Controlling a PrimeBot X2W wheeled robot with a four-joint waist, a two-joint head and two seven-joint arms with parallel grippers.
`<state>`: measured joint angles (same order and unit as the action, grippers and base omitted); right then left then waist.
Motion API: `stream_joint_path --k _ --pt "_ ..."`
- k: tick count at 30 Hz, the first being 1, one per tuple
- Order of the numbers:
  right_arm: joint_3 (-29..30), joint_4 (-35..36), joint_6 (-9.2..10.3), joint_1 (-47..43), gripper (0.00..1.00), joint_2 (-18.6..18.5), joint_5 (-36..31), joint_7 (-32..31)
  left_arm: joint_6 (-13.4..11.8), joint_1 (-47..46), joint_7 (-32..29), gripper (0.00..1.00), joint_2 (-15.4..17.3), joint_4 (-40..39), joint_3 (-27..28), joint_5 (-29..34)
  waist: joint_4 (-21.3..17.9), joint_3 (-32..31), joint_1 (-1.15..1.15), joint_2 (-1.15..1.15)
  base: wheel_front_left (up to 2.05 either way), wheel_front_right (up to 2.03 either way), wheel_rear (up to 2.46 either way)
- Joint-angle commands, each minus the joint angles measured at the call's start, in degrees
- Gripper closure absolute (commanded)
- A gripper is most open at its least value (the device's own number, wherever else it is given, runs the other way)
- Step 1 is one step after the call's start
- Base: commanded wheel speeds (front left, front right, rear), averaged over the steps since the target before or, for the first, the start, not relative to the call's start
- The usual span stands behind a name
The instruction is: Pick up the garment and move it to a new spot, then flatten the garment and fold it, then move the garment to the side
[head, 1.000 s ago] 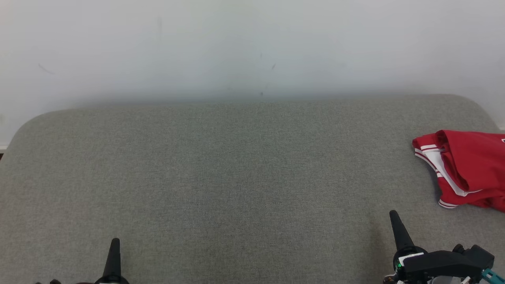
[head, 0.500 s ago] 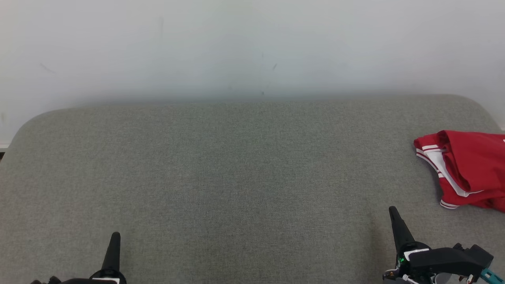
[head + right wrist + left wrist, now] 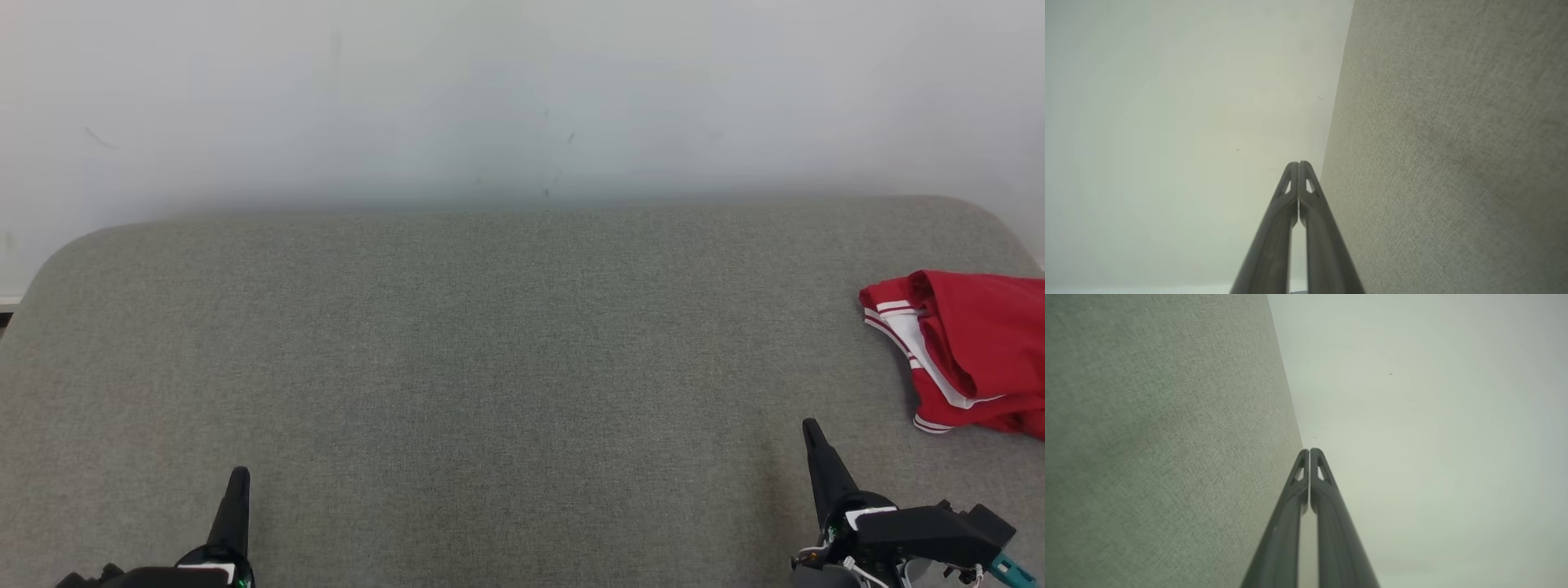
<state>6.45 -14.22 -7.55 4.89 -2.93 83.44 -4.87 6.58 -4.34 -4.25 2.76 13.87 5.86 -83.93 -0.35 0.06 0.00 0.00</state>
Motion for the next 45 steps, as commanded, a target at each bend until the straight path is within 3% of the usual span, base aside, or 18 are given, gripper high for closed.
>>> stream_joint_path --k 1,22,45 --pt "0.1 0.4 0.10 0.7 1.00 0.1 1.0 -0.3 0.4 -1.0 -0.4 1.00 0.2 0.0 0.2 -0.9 0.0 0.0 0.00 0.00 0.00 0.00 0.00" --pt "0.1 0.3 0.12 1.6 1.00 0.1 9.3 -1.8 1.0 -2.3 -2.6 1.00 0.2 0.3 0.8 -8.8 0.4 0.1 0.00 0.00 0.00 0.00 0.00" --pt "0.1 0.3 0.12 1.5 1.00 0.1 9.0 -1.8 1.0 -2.2 -2.4 1.00 0.2 0.2 0.8 -8.6 0.4 0.1 0.00 0.00 0.00 0.00 0.00"
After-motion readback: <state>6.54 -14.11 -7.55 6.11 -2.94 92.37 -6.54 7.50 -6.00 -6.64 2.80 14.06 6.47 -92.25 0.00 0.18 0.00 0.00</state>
